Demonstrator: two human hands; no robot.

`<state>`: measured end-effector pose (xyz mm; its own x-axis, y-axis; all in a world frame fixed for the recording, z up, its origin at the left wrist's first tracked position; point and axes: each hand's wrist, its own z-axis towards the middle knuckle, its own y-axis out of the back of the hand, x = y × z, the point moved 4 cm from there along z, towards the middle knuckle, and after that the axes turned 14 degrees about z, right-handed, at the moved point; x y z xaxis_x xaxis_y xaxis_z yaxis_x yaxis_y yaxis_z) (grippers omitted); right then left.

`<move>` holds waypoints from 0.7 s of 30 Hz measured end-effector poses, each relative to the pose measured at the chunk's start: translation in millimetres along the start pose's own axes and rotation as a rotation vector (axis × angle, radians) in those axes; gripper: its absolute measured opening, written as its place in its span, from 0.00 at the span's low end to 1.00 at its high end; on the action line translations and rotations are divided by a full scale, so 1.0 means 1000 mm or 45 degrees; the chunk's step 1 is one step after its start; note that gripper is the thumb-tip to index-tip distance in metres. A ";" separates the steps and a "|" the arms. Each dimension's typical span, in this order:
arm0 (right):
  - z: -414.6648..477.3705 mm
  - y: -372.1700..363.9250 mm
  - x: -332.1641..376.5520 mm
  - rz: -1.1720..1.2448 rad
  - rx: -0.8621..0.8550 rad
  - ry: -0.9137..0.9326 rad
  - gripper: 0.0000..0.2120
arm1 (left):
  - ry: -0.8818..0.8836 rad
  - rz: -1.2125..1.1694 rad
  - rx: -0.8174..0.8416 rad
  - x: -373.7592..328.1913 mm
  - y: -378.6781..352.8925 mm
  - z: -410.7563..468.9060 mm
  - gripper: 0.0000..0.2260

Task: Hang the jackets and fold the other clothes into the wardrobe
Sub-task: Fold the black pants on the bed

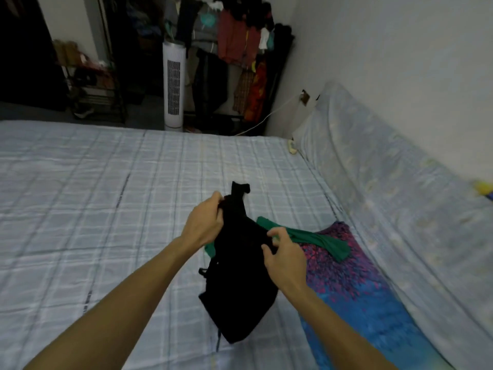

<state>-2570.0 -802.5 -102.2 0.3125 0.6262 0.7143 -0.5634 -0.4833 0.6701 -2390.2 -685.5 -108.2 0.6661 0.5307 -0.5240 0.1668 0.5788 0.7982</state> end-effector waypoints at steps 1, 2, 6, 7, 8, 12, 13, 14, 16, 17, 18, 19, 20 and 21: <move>-0.003 0.007 0.011 -0.017 0.001 -0.005 0.17 | -0.015 -0.005 -0.010 -0.010 0.017 -0.004 0.02; -0.005 0.014 0.023 -0.027 -0.006 0.012 0.20 | -0.031 -0.007 -0.025 -0.019 0.034 -0.009 0.02; -0.008 0.041 0.068 0.041 -0.083 0.087 0.19 | -0.149 0.094 -0.080 -0.047 0.102 -0.027 0.02; -0.007 0.047 0.080 0.050 -0.083 0.101 0.17 | -0.163 0.135 -0.108 -0.051 0.119 -0.032 0.03; -0.005 0.054 0.093 0.059 -0.081 0.126 0.16 | -0.159 0.164 -0.150 -0.052 0.134 -0.037 0.03; 0.001 0.087 0.157 0.102 -0.063 0.289 0.16 | -0.109 0.199 -0.280 -0.051 0.179 -0.061 0.04; 0.001 0.095 0.173 0.104 -0.059 0.318 0.16 | -0.079 0.165 -0.279 -0.050 0.183 -0.068 0.05; -0.001 0.102 0.189 0.116 -0.058 0.334 0.17 | -0.037 0.110 -0.247 -0.050 0.183 -0.076 0.07; -0.005 0.117 0.214 0.172 -0.064 0.339 0.18 | 0.067 0.004 -0.094 -0.047 0.170 -0.096 0.12; -0.007 0.123 0.223 0.207 -0.069 0.341 0.18 | 0.113 -0.014 -0.006 -0.045 0.158 -0.108 0.14; -0.009 0.128 0.229 0.240 -0.073 0.341 0.18 | 0.168 -0.001 0.080 -0.041 0.145 -0.122 0.15; -0.011 0.133 0.233 0.264 -0.076 0.342 0.18 | 0.229 0.016 0.160 -0.037 0.131 -0.136 0.15; -0.014 0.137 0.235 0.275 -0.078 0.342 0.19 | 0.302 0.007 0.232 -0.035 0.121 -0.152 0.13; -0.016 0.142 0.234 0.260 -0.088 0.351 0.19 | 0.368 -0.054 0.274 -0.033 0.113 -0.164 0.12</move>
<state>-2589.2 -714.8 157.0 -0.0250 0.6670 0.7446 -0.6465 -0.5789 0.4969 -2512.7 -536.5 -49.2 0.4274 0.6800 -0.5957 0.3592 0.4769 0.8022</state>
